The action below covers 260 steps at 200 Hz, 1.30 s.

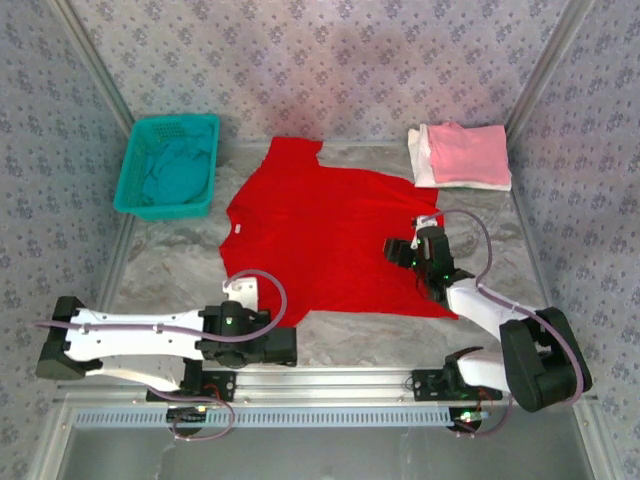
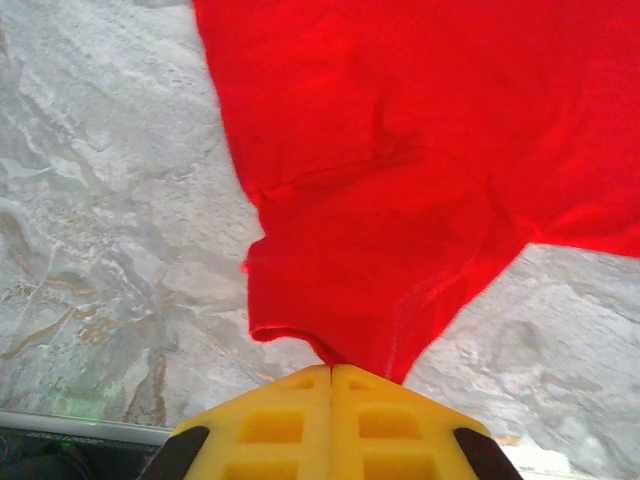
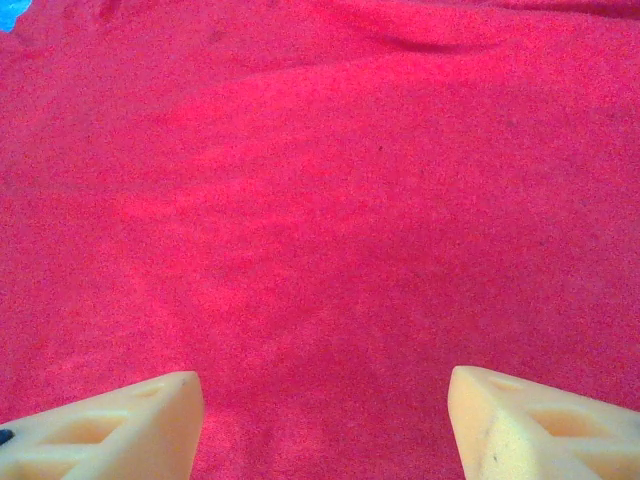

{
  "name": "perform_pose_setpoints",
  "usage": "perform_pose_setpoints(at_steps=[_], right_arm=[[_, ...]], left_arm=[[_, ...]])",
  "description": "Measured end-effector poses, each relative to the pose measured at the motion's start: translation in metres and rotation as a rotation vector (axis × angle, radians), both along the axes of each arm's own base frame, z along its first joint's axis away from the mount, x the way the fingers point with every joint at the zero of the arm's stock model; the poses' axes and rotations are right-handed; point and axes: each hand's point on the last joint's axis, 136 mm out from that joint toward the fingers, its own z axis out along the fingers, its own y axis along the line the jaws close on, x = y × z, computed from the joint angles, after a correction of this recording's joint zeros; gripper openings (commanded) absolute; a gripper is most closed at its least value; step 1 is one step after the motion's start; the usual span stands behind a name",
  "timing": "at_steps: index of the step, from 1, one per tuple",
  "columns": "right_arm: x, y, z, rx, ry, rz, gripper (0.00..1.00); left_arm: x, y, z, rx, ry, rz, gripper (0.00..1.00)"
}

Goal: Fold and stack the t-shirts

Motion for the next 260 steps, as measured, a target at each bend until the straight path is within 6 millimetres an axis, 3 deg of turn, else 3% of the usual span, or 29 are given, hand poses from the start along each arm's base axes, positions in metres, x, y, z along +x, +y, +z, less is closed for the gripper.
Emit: perform_pose_setpoints(at_steps=[49,68,108,127,141,162,186,209,227,247,260], right_arm=[[0.000,-0.001,0.000,0.005,0.004,-0.007,0.68],[0.000,-0.002,-0.001,0.005,0.004,-0.009,0.68],[0.000,-0.002,-0.001,0.005,0.005,-0.009,0.68],[0.000,-0.002,-0.001,0.003,0.007,-0.010,0.69],[-0.001,-0.003,-0.002,0.002,0.011,-0.013,0.69],[-0.002,-0.005,-0.004,-0.001,0.020,-0.016,0.69],[-0.002,-0.005,-0.005,-0.004,0.026,-0.017,0.69],[-0.003,-0.006,-0.005,-0.006,0.029,-0.019,0.66],[-0.001,-0.005,-0.006,-0.007,0.035,-0.019,0.62],[0.007,-0.003,-0.009,-0.020,0.069,-0.012,0.47],[0.017,-0.002,-0.008,-0.034,0.100,-0.008,0.30]], left_arm=[[-0.004,-0.027,0.005,-0.003,-0.005,-0.090,0.00],[-0.005,-0.034,0.008,-0.002,-0.022,-0.134,0.18],[0.000,-0.057,0.030,-0.023,-0.117,-0.288,0.24],[0.005,-0.064,0.053,-0.074,-0.194,-0.360,0.34],[0.011,-0.058,0.075,-0.138,-0.267,-0.373,0.38],[0.031,-0.024,0.096,-0.203,-0.379,-0.313,0.43],[0.061,0.017,0.088,-0.128,-0.446,-0.194,0.40],[0.089,0.027,0.068,-0.010,-0.430,-0.105,0.41],[0.120,0.031,0.035,-0.011,-0.347,-0.034,0.40],[0.155,0.049,-0.011,-0.047,-0.250,0.055,0.34],[0.173,0.055,-0.033,-0.045,-0.185,0.069,0.31]])
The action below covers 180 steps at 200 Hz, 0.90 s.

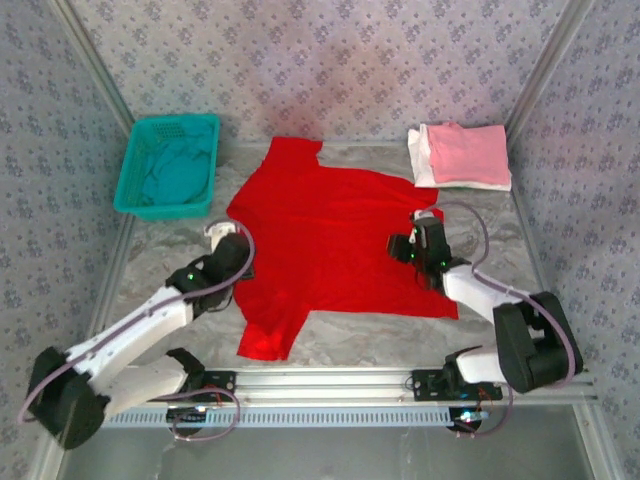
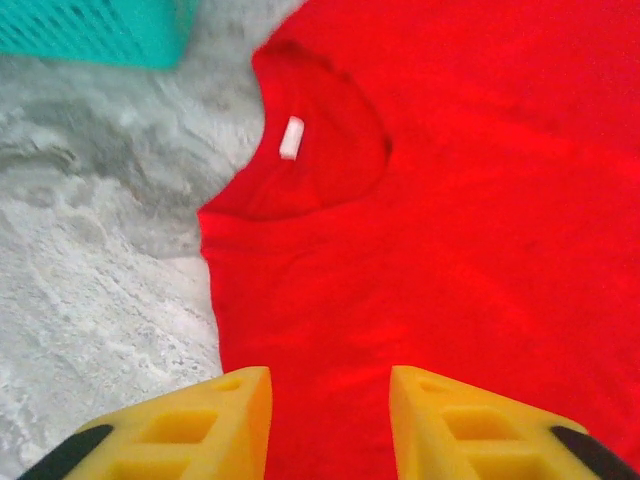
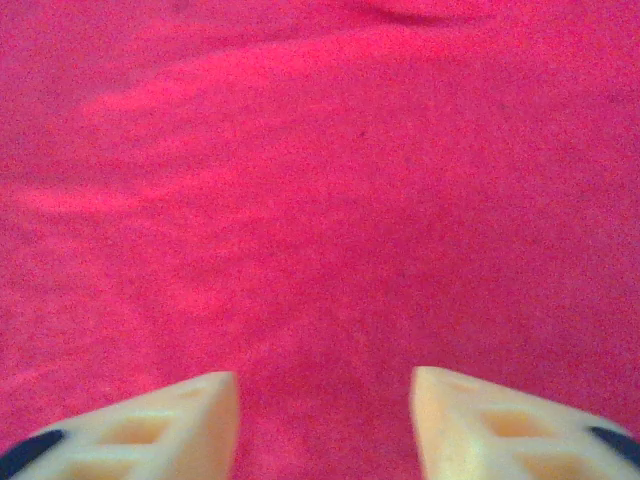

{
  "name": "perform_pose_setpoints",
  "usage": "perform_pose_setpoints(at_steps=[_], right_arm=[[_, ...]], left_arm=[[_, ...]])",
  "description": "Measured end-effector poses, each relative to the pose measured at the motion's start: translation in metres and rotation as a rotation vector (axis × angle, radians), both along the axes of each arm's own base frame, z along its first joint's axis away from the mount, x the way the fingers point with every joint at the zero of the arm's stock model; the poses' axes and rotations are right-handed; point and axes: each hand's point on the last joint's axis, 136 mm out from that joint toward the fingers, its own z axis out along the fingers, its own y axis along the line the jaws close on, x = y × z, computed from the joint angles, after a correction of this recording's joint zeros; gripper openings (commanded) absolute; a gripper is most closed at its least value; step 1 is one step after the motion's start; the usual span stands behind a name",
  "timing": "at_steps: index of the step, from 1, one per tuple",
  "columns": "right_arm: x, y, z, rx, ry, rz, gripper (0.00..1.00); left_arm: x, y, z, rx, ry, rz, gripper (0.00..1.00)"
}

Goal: Fold and stack the t-shirts

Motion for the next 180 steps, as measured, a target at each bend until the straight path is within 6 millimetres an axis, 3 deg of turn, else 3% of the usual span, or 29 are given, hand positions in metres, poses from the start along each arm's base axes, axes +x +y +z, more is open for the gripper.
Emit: perform_pose_setpoints(at_steps=[10,43,87,98,111,154,180], right_arm=[[0.009,0.001,0.004,0.005,0.020,-0.006,0.18],[0.036,-0.011,0.020,0.036,0.060,-0.062,0.00],[0.069,-0.045,0.008,0.010,0.195,-0.169,0.00],[0.077,-0.053,0.003,-0.002,0.234,-0.192,0.00],[0.085,-0.059,-0.006,-0.020,0.281,-0.213,0.00],[0.105,-0.059,-0.041,-0.065,0.391,-0.225,0.00],[0.109,-0.050,-0.058,-0.085,0.443,-0.207,0.00]], left_arm=[[0.014,-0.002,-0.012,0.001,0.044,-0.017,0.27],[0.071,-0.019,-0.037,-0.055,0.128,-0.073,0.23],[0.134,-0.024,-0.065,-0.140,0.190,-0.097,0.10],[0.141,-0.024,-0.073,-0.147,0.209,-0.098,0.09],[0.147,-0.022,-0.083,-0.156,0.235,-0.096,0.00],[0.155,-0.010,-0.115,-0.186,0.317,-0.058,0.00],[0.156,0.001,-0.118,-0.229,0.310,-0.019,0.00]])
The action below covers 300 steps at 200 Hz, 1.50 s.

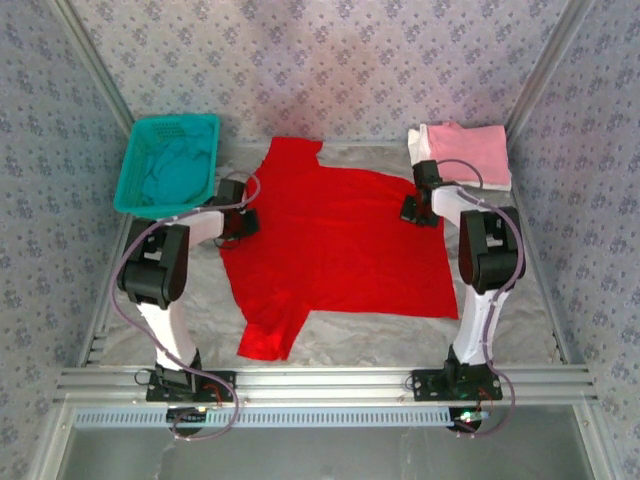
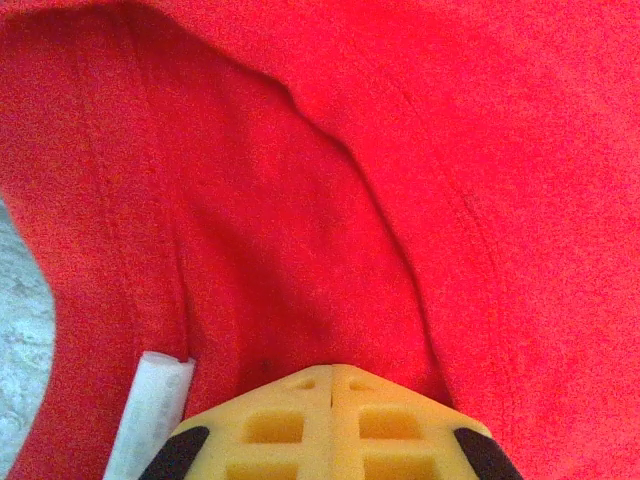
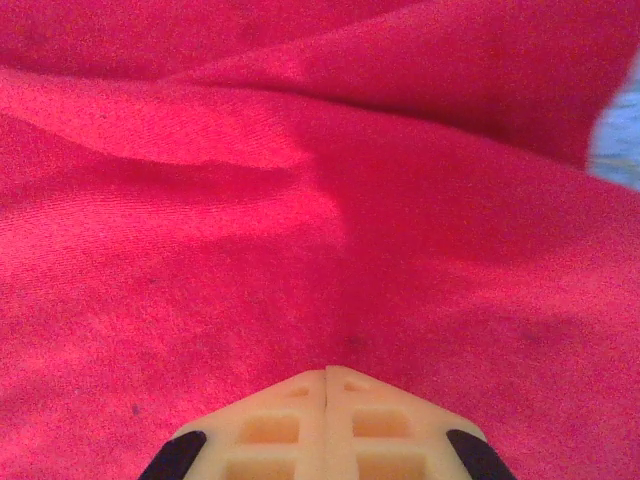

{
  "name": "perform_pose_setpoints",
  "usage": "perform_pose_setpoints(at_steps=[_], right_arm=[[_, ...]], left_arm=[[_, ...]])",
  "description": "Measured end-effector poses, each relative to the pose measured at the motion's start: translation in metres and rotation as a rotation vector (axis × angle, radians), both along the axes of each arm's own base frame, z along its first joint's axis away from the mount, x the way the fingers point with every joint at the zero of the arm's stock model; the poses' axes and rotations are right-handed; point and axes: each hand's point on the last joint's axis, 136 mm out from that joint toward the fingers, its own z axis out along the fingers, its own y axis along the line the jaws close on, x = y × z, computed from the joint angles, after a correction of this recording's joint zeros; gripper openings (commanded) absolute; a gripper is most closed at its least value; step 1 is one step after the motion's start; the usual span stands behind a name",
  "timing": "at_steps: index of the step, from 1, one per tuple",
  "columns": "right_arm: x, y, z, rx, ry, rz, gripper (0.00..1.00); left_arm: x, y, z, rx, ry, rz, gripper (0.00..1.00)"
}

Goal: Fold and stack the t-shirts

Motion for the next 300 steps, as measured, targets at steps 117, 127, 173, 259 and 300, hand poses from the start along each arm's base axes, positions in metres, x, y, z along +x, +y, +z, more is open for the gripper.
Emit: perform_pose_setpoints(at_steps=[117,127,173,259,300], right_arm=[[0.035,0.084,0.009,0.070,-0.003,0.159,0.14],[0.038,0.084,0.016,0.075,-0.011,0.161,0.15],[0.062,0.071,0.051,0.077,-0.072,0.125,0.15],[0.111,0.032,0.014,0.064,-0.021,0.028,0.09],[0.119,0.040,0.012,0.077,-0.024,0.011,0.09]], left_arm=[[-0.023,0.046,0.001,0.011,0.011,0.141,0.00],[-0.023,0.046,0.001,0.013,0.010,0.138,0.00],[-0.024,0.047,0.001,0.029,0.017,0.128,0.00],[-0.025,0.049,0.002,0.042,0.034,0.126,0.00],[-0.024,0.049,0.002,0.045,0.045,0.126,0.00]])
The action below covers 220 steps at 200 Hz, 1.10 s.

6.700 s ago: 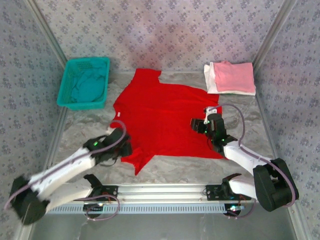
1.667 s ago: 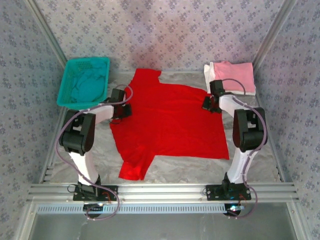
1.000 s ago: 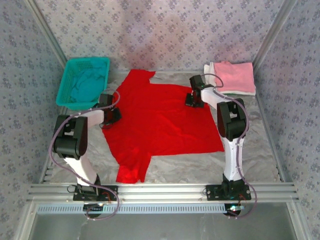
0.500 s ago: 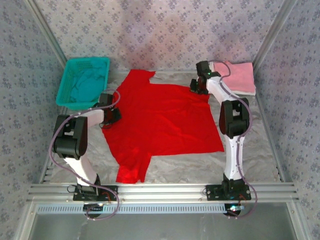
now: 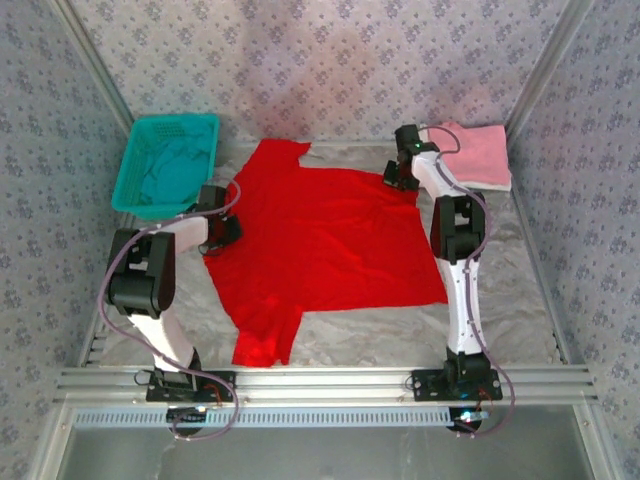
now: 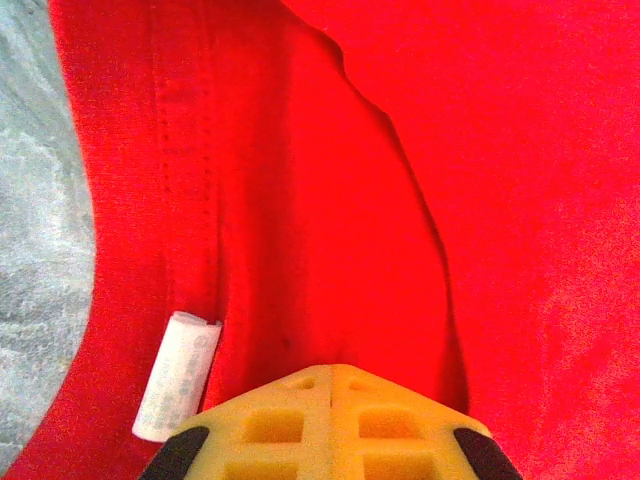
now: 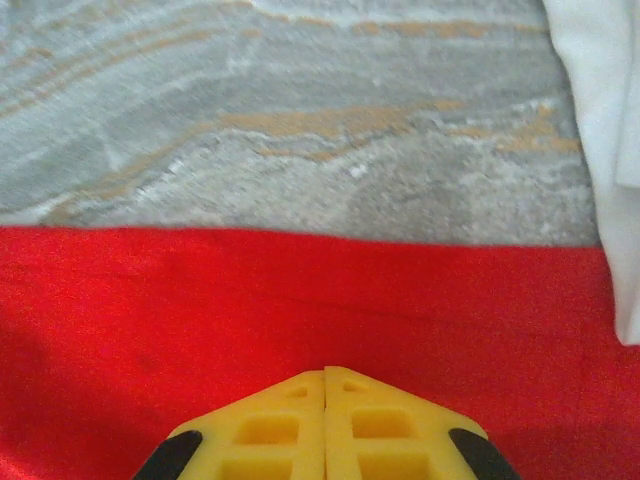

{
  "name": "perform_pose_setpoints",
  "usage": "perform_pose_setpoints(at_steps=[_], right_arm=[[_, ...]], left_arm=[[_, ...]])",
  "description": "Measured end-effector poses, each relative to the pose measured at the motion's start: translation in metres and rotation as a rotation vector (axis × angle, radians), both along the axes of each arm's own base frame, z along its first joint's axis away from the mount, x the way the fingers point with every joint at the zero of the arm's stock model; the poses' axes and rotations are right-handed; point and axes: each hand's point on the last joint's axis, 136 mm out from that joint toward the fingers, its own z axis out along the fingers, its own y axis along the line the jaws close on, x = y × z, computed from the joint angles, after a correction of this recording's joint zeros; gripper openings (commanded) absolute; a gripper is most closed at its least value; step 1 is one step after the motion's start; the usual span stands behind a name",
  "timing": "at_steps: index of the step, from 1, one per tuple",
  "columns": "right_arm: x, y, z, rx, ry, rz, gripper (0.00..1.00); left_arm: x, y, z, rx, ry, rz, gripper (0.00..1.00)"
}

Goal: Fold and stack the t-shirts

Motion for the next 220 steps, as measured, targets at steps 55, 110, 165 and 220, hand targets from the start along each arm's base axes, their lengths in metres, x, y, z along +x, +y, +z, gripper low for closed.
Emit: perform_pose_setpoints(at_steps=[55,110,165,220], right_arm=[[0.029,0.009,-0.007,0.052,-0.045,-0.049,0.07],[0.059,0.012,-0.004,0.129,-0.123,-0.113,0.01],[0.102,0.031,0.002,0.254,-0.279,-0.068,0.01],[0.109,0.035,0.054,0.299,-0.377,-0.005,0.16]], left_arm=[[0.005,-0.001,0.005,-0.002,-0.011,0.000,0.00],[0.017,-0.001,0.017,0.004,-0.046,0.004,0.00],[0.032,0.000,0.035,0.026,-0.088,-0.013,0.00],[0.039,-0.005,0.066,0.023,-0.151,-0.031,0.00]])
